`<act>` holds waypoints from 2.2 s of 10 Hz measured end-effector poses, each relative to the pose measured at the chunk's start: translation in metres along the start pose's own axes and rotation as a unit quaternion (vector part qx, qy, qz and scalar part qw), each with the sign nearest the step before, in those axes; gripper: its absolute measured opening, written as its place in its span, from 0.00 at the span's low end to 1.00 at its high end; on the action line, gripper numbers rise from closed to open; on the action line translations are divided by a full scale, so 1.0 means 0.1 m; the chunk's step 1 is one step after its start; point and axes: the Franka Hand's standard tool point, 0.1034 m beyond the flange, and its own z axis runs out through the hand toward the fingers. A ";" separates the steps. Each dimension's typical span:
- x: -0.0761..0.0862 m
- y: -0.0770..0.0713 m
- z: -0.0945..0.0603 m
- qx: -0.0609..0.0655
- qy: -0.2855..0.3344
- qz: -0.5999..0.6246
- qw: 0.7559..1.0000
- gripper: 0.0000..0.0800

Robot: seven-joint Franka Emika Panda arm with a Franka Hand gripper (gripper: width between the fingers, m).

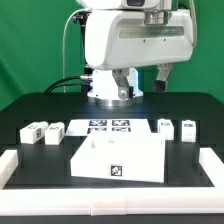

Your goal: Assemble one leg

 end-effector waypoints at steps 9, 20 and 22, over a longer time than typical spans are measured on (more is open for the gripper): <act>-0.06 -0.03 0.05 -0.005 0.007 -0.029 1.000 0.81; -1.03 -0.68 0.71 0.037 -0.012 -0.328 0.944 0.81; -1.17 -0.79 0.83 0.055 -0.020 -0.331 0.942 0.81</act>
Offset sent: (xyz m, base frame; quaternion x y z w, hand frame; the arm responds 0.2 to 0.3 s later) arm 0.0000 0.0000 0.0000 0.0000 0.0000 0.0000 1.0000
